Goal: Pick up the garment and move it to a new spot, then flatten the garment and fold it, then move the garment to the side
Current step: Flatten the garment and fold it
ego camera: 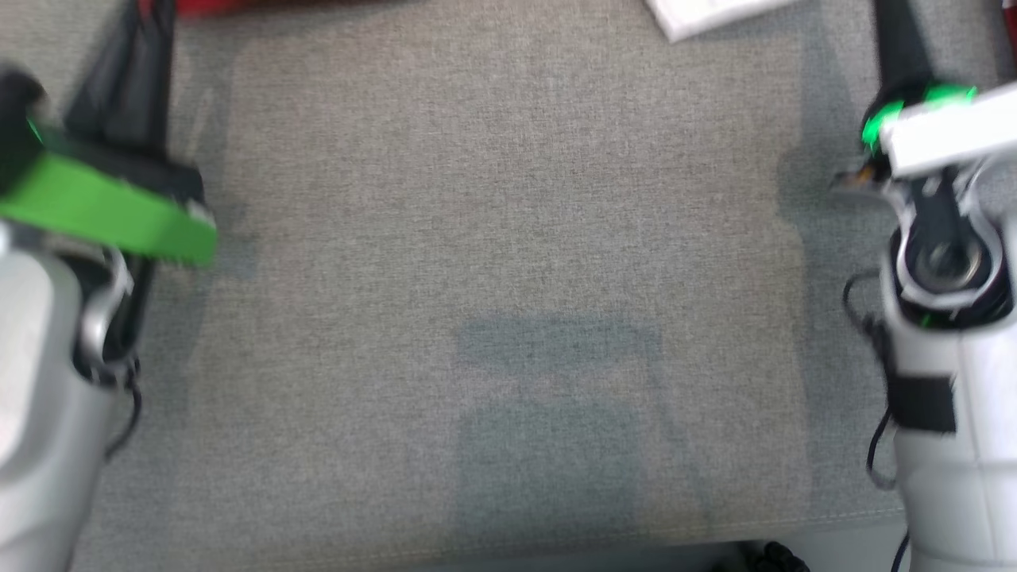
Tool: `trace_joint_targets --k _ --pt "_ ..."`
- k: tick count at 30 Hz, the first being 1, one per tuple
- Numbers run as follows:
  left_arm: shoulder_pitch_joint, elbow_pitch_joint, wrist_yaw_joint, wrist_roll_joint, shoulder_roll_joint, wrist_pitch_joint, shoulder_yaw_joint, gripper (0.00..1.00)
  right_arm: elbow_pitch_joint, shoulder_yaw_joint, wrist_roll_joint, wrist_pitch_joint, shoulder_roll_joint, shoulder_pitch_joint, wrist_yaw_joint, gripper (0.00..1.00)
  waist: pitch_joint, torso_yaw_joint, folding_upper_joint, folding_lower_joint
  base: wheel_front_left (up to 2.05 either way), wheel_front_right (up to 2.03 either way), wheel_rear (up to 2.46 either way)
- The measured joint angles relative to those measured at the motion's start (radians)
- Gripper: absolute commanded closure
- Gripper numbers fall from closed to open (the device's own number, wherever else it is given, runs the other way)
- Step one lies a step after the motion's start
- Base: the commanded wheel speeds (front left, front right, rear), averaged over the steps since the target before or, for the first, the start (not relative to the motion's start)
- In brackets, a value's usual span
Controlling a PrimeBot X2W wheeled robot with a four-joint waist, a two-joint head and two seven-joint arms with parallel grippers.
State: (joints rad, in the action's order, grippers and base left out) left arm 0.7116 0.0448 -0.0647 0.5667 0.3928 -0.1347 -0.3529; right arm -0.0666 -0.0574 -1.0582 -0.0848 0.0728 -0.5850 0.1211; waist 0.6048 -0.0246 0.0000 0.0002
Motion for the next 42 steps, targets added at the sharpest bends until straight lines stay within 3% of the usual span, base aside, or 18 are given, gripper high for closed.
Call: trace_joint_targets --k 6,11,17,28,42 --pt "-0.175 0.154 0.008 -0.007 -0.045 -0.159 0.000 1.00 0.031 -0.008 -0.011 0.095 -0.014 0.185 -0.085 1.00 0.031 -0.027 -0.0001 -0.0002 0.00 0.00 0.00" --pt "-0.195 0.208 0.001 0.001 -0.077 -0.143 0.005 1.00 0.053 -0.018 -0.015 0.116 -0.010 0.258 -0.144 1.00 -0.006 -0.040 0.0000 -0.0002 0.00 0.00 0.00" --pt "-0.261 0.235 -0.018 0.003 -0.093 -0.126 0.063 1.00 0.064 -0.021 -0.015 0.121 0.002 0.405 -0.180 1.00 -0.093 -0.029 0.0000 -0.0002 0.00 0.00 0.00" --pt "-0.412 0.138 -0.034 -0.009 -0.068 -0.124 0.165 1.00 0.002 -0.034 -0.062 0.078 0.025 0.614 -0.191 1.00 -0.234 -0.011 0.0000 -0.0003 0.00 0.00 0.00" --pt "-0.626 0.134 -0.042 -0.051 -0.133 -0.123 0.172 1.00 -0.030 -0.078 -0.067 0.003 0.077 0.853 -0.190 1.00 -0.344 -0.006 0.0000 -0.0003 0.00 0.00 0.00"
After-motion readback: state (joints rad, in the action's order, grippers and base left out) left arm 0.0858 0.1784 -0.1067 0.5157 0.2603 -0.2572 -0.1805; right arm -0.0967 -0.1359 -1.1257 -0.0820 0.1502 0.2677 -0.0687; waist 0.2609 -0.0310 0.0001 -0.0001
